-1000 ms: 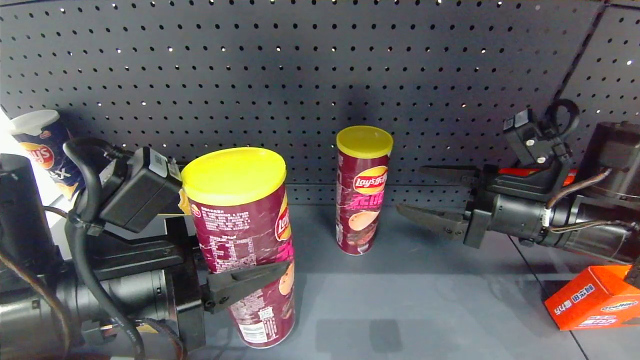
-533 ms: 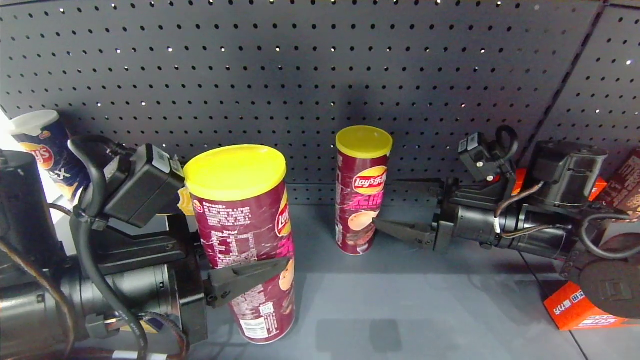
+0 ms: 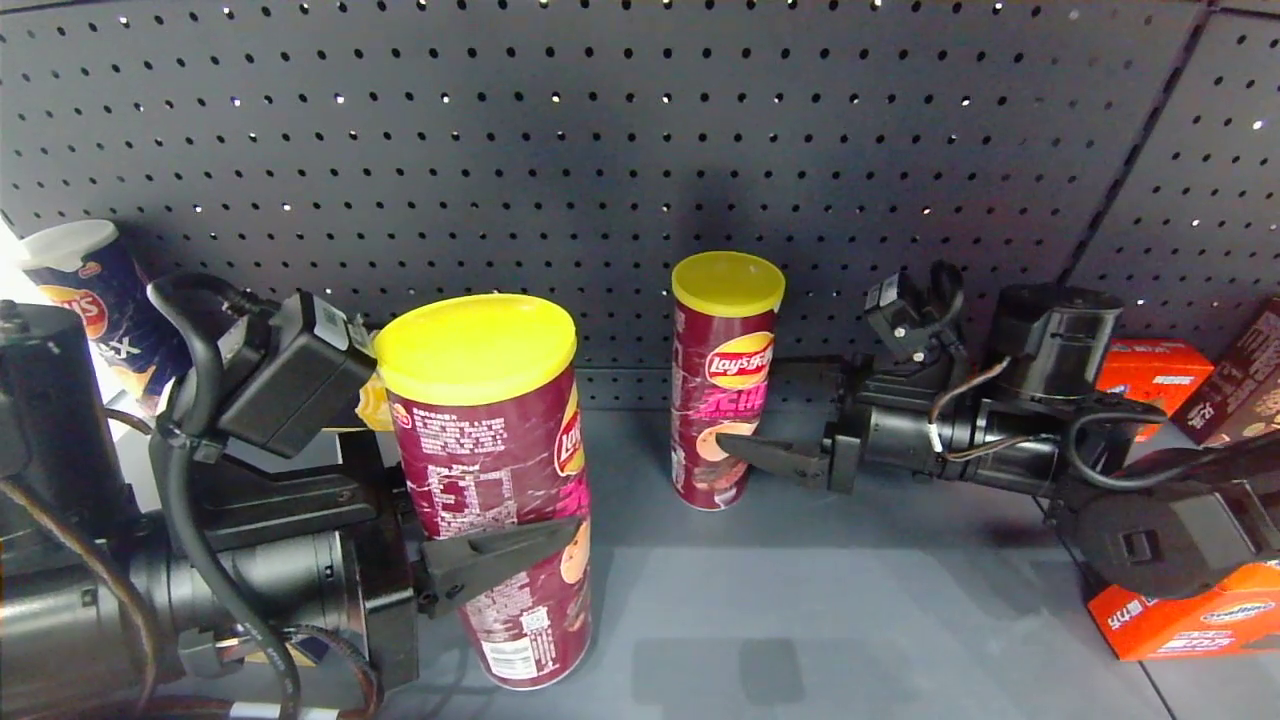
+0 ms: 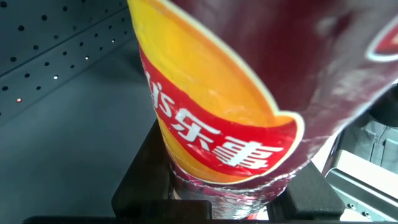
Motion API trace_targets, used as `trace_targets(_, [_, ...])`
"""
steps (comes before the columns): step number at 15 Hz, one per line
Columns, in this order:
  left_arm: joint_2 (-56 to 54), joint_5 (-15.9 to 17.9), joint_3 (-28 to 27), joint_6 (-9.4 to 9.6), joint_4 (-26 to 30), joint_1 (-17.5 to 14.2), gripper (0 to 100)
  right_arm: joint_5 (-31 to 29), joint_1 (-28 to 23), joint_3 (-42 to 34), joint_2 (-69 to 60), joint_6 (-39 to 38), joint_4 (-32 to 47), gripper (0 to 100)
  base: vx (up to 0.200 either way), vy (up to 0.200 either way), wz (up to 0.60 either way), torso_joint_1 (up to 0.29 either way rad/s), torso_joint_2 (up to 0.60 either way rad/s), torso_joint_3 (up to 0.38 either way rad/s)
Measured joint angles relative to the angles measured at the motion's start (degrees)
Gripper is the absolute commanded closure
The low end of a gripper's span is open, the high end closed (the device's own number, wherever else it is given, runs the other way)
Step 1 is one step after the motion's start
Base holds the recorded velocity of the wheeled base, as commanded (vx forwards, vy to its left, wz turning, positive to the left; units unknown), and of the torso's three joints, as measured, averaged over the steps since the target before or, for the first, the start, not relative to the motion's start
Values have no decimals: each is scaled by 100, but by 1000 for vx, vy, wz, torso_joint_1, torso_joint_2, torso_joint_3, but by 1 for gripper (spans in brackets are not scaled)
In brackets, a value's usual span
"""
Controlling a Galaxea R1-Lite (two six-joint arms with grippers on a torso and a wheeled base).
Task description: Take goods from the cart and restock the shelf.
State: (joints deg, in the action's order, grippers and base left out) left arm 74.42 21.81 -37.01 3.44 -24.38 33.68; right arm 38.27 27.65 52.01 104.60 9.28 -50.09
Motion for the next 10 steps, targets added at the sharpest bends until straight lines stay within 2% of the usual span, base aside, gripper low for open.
trace_targets(10, [0, 5, 7, 0, -5, -45, 100, 161, 95, 350, 657, 29, -211, 0, 0, 0, 0, 0, 0, 0])
